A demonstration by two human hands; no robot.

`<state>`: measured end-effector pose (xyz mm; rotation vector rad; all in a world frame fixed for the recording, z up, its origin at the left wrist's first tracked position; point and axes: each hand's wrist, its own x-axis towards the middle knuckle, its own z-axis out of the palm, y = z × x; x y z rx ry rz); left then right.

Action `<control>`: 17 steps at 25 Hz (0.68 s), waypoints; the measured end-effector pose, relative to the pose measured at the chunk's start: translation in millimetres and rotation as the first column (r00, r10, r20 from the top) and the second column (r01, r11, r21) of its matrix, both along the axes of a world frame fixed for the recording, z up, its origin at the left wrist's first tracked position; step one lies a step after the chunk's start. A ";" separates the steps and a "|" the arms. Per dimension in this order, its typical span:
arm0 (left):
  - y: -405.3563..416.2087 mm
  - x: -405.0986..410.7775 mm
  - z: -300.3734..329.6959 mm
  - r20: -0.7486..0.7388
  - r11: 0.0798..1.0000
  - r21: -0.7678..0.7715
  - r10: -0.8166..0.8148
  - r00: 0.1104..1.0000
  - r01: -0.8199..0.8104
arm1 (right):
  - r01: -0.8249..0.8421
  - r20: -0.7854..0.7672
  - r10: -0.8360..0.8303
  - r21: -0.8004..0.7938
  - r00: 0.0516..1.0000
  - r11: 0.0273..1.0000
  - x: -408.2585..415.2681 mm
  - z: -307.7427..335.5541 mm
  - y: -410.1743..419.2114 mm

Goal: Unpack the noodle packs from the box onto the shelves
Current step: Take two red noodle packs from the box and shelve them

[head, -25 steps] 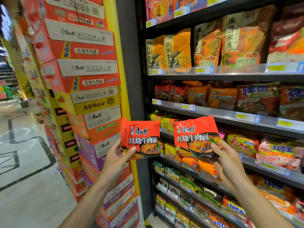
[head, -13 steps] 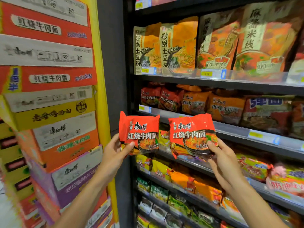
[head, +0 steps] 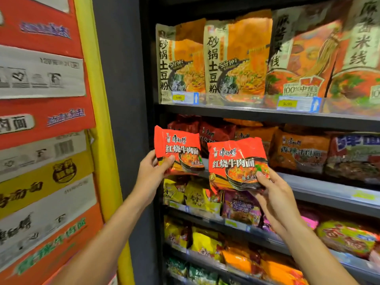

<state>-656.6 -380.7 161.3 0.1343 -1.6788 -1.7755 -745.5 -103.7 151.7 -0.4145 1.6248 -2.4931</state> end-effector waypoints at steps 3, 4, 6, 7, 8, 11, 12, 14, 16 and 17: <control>-18.4 -36.5 6.8 0.016 1.000 -0.008 0.010 1.000 -0.010 | -0.002 -0.020 0.002 -0.003 1.000 1.000 -15.9 2.2 -13.2; -22.6 -46.8 7.7 0.018 0.999 -0.035 0.024 1.000 -0.023 | -0.008 -0.022 0.008 -0.004 1.000 1.000 -22.1 3.2 -16.0; -29.5 -64.9 9.7 0.006 0.996 -0.074 0.054 0.998 -0.054 | -0.031 -0.020 0.031 -0.006 0.999 1.000 -34.0 7.0 -21.1; -32.6 -72.0 10.6 -0.007 0.993 -0.095 0.066 0.998 -0.066 | -0.038 -0.019 0.038 -0.005 0.999 0.999 -37.9 8.7 -23.2; -35.4 -79.7 13.2 -0.018 0.988 -0.127 0.084 0.996 -0.086 | -0.039 -0.019 0.039 -0.005 0.999 0.999 -44.0 9.8 -25.3; -47.5 -103.0 17.7 -0.030 0.959 -0.250 0.128 0.991 -0.131 | -0.039 -0.027 0.039 -0.026 0.999 0.999 -60.0 14.5 -31.0; -50.5 -110.1 17.5 -0.028 0.950 -0.284 0.128 0.991 -0.131 | -0.043 -0.032 0.042 -0.032 0.999 0.999 -65.1 16.5 -32.8; -55.7 -123.6 16.0 -0.008 0.935 -0.329 0.135 0.991 -0.130 | -0.053 -0.027 0.052 -0.050 0.998 0.997 -75.4 19.2 -35.4; -59.6 -133.2 15.7 0.012 0.928 -0.341 0.160 0.987 -0.147 | -0.056 -0.016 0.055 -0.073 0.998 0.996 -83.5 23.5 -37.9; -60.6 -136.8 17.1 0.023 0.923 -0.353 0.173 0.985 -0.153 | -0.059 -0.010 0.059 -0.084 0.998 0.995 -88.3 26.1 -39.2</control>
